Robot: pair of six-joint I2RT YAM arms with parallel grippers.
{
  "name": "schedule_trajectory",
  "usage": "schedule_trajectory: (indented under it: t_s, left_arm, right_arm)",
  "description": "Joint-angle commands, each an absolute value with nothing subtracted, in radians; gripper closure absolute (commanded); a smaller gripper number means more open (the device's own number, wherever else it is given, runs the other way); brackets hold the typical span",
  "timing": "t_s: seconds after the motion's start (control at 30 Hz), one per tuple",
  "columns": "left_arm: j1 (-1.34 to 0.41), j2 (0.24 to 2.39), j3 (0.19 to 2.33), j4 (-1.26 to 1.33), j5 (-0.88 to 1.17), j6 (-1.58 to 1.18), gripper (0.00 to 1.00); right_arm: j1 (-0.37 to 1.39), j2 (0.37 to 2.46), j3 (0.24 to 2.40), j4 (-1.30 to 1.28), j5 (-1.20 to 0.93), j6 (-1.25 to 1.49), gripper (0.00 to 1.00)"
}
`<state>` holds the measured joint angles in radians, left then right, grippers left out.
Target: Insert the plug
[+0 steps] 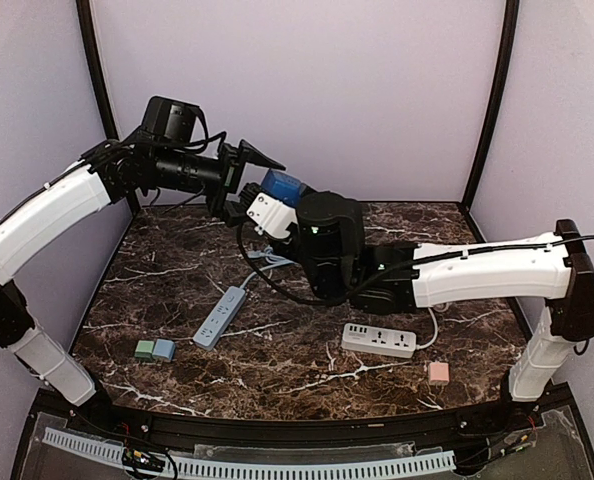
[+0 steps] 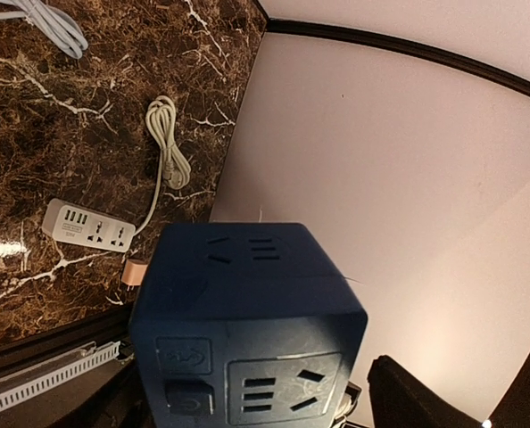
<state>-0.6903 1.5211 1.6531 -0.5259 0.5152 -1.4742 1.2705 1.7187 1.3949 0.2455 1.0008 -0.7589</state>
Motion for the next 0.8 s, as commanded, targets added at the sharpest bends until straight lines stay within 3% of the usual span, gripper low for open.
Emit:
schedule_trajectory:
  t_s: [0.0, 0.43, 0.67, 0.77]
  left_arm:
    - [-0.699, 1.528, 1.639, -0.517, 0.506, -1.472, 0.17]
    - [-0.699, 1.532, 1.623, -0.527, 0.5, -1.457, 0.31]
    - [-0.699, 1.538, 1.621, -0.53, 0.507, -1.441, 0.56]
    - [-0.699, 1.535, 1.617, -0.529, 0.509, -1.437, 0.64]
  right_arm:
    - [1.286, 1.733, 1.43, 0.281, 1.028, -0.779, 0.68]
    - [1.301, 1.738, 1.414, 0.299, 1.028, -0.817, 0.67]
    - [1.309, 1.746, 1.416, 0.307, 1.039, -0.825, 0.65]
    - [1.311, 1.746, 1.411, 0.319, 1.053, -0.825, 0.59]
